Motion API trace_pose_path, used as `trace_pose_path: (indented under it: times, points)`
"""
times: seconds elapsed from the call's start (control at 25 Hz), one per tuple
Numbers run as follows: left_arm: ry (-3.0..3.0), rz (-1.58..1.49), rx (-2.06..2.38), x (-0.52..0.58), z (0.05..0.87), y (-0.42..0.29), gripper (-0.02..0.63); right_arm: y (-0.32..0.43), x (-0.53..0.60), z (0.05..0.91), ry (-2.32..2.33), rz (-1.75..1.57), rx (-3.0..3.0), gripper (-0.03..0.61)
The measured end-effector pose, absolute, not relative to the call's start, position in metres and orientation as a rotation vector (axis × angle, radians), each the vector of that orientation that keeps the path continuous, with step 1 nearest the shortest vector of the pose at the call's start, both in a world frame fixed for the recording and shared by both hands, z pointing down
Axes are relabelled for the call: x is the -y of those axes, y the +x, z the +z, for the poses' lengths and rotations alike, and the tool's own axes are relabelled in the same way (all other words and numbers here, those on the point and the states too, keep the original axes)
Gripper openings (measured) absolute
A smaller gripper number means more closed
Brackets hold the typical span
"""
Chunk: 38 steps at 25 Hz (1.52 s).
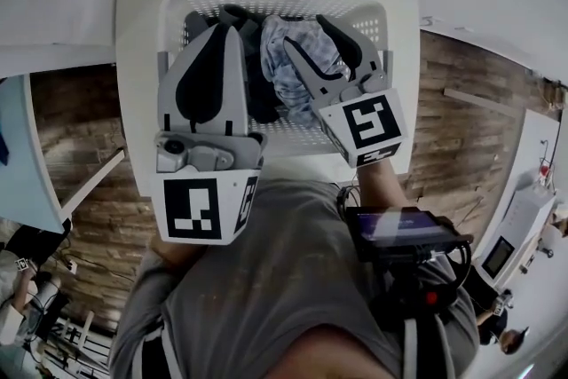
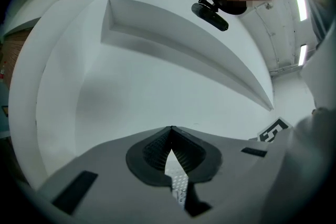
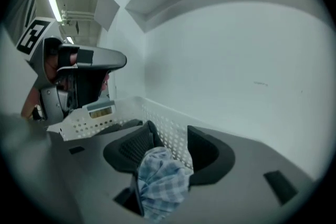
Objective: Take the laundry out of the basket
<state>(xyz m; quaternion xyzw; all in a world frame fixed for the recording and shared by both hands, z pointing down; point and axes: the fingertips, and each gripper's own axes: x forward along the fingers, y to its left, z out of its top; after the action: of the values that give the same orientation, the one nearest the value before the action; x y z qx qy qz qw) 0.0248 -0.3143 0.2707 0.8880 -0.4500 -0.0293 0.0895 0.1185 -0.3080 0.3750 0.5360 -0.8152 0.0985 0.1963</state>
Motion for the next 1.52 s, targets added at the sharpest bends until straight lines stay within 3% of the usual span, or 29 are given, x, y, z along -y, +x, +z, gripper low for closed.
trace_pose_path:
  times: [0.4, 0.64, 0.68, 0.84, 0.92, 1.2, 1.52]
  points:
    - [2.538, 0.005, 1.280, 0.345, 0.312, 0.027, 0.008, 0.115, 0.299, 0.463, 1.208, 0.606, 2.134, 0.431]
    - [2.483, 0.050, 1.251, 0.352, 0.328, 0.030, 0.008, 0.120, 0.290, 0.494, 1.155, 0.752, 2.022, 0.439]
    - [2.478, 0.051, 1.248, 0.352, 0.330, 0.030, 0.008, 0.119, 0.289, 0.497, 1.140, 0.774, 2.016, 0.431]
    - [2.484, 0.054, 1.255, 0.350, 0.331, 0.029, 0.008, 0.110, 0.281, 0.501, 1.071, 0.794, 2.046, 0.146]
    - [2.497, 0.048, 1.271, 0.349, 0.327, 0.029, 0.008, 0.108, 0.281, 0.497, 1.062, 0.773, 2.072, 0.063]
    - [2.599, 0.065, 1.340, 0.325, 0.303, 0.032, 0.008, 0.116, 0.292, 0.447, 1.219, 0.699, 2.253, 0.041]
    - [2.724, -0.042, 1.393, 0.283, 0.245, 0.031, 0.008, 0.132, 0.302, 0.328, 1.518, 0.470, 2.544, 0.038]
